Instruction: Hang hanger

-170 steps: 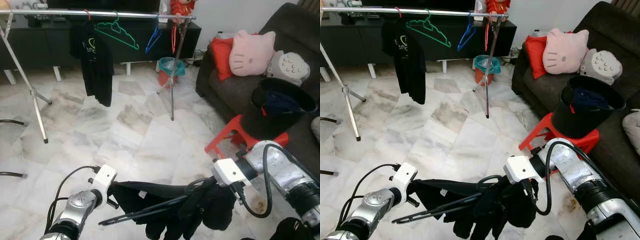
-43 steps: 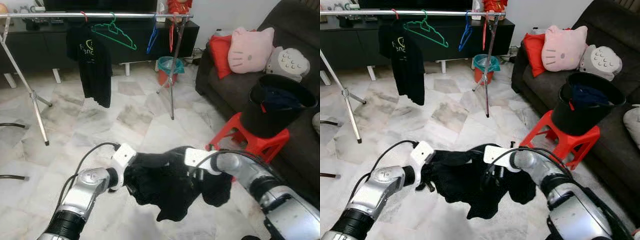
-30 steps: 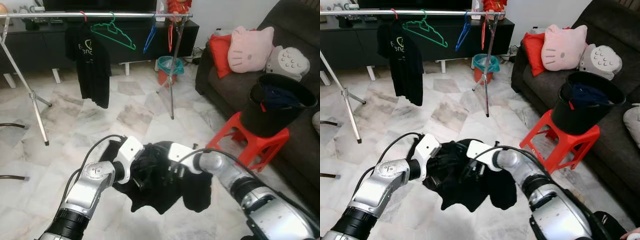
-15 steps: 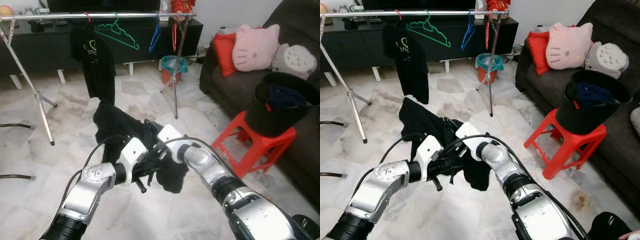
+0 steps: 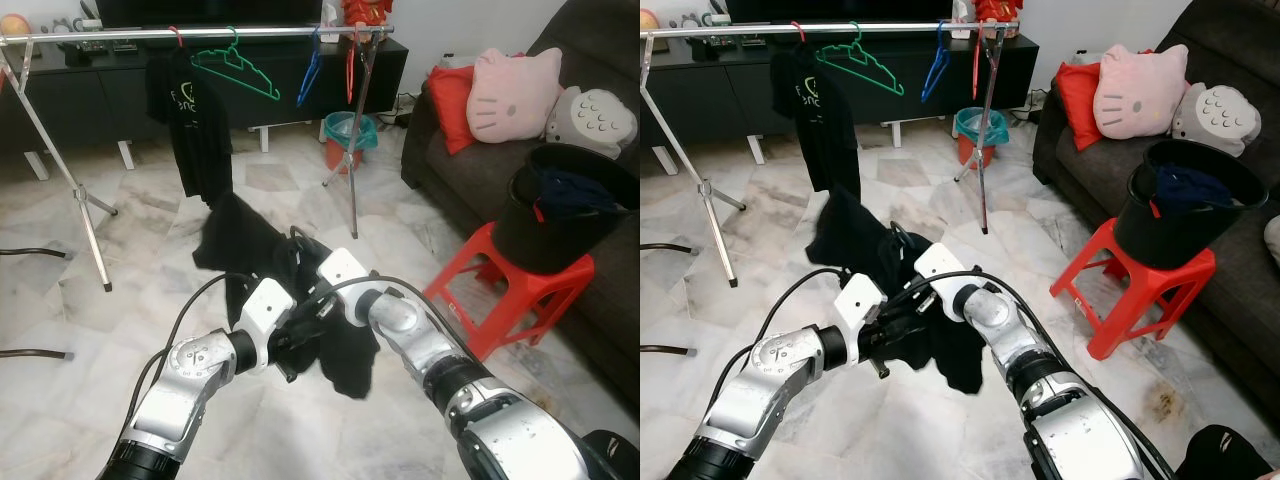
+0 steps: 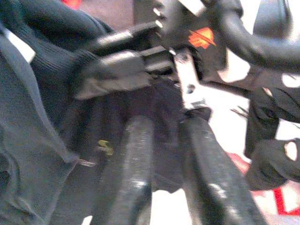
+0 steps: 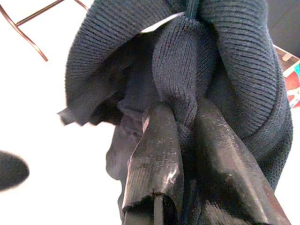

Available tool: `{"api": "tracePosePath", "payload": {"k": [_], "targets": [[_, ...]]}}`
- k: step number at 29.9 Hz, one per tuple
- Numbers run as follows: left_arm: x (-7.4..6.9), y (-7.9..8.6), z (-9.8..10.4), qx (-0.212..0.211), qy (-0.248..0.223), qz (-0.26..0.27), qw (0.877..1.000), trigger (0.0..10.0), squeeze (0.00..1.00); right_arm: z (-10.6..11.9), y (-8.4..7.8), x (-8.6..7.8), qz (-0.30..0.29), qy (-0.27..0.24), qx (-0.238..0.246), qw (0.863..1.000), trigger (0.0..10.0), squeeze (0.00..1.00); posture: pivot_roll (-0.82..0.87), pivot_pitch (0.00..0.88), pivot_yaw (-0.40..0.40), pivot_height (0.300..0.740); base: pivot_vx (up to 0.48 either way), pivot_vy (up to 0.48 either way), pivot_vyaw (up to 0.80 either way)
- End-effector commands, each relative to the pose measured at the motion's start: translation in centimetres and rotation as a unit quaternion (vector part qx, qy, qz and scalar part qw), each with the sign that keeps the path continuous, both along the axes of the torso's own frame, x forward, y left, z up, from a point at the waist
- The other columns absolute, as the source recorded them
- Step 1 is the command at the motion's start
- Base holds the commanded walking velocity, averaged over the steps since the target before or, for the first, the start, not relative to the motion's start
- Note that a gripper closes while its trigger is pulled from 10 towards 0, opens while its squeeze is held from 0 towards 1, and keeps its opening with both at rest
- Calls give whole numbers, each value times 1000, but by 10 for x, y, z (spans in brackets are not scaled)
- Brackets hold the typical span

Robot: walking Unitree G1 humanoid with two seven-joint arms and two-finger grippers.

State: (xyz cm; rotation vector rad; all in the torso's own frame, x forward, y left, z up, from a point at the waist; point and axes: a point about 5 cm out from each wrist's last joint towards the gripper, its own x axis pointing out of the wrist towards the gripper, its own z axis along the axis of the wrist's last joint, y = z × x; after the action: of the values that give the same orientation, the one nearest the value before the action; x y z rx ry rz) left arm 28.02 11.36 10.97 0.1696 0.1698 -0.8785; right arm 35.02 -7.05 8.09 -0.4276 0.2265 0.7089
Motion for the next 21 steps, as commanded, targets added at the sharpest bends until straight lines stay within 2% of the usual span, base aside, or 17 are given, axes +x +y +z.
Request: {"api": "tracePosePath", "payload": {"k": [1, 4, 6, 8, 9, 10, 11, 13, 18, 20, 21], "targets": [[5, 4, 6, 1, -20, 17, 1000, 10000, 1000, 12, -2, 5, 3, -28, 17, 999, 10000, 0, 40, 0, -56, 740, 0, 0, 0], [8, 8, 8, 1, -29, 28, 999, 10000, 1000, 13, -2, 5, 5, -31, 17, 999, 10000, 0, 37, 0, -58, 740, 0, 0, 0], [13, 24, 12, -2, -46, 63, 997, 10000, 1000, 18, -4, 6, 18, -46, 18, 999, 10000, 0, 40, 0, -60, 740, 0, 0, 0], [12, 28, 13, -2, -47, 67, 997, 10000, 1000, 19, -5, 5, 24, -50, 16, 998, 10000, 0, 39, 0, -60, 740, 0, 0, 0], [13, 37, 13, 0, -48, 85, 995, 10000, 1000, 20, -8, 6, 24, -60, 9, 998, 10000, 0, 37, 0, -58, 740, 0, 0, 0], [13, 37, 13, 0, -48, 85, 995, 10000, 1000, 20, -8, 6, 24, -60, 9, 998, 10000, 0, 37, 0, -58, 740, 0, 0, 0], [13, 47, 12, 0, -50, 109, 993, 10000, 1000, 21, -11, 7, 22, -63, 9, 998, 10000, 0, 36, 0, -57, 740, 0, 0, 0], [11, 57, 15, -6, -52, 116, 992, 10000, 1000, 22, -16, 9, 6, -66, 13, 998, 10000, 0, 34, 0, -55, 740, 0, 0, 0], [7, 65, 17, -17, -60, 120, 991, 10000, 1000, 23, -22, 10, -4, -67, 14, 998, 10000, 0, 32, 0, -54, 740, 0, 0, 0], [10, 76, 24, -30, -81, 156, 984, 10000, 1000, 25, -32, 12, -5, -73, 7, 997, 10000, 0, 28, 0, -55, 740, 0, 0, 0], [10, 76, 24, -30, -81, 156, 984, 10000, 1000, 25, -32, 12, -5, -73, 7, 997, 10000, 0, 28, 0, -55, 740, 0, 0, 0]]}}
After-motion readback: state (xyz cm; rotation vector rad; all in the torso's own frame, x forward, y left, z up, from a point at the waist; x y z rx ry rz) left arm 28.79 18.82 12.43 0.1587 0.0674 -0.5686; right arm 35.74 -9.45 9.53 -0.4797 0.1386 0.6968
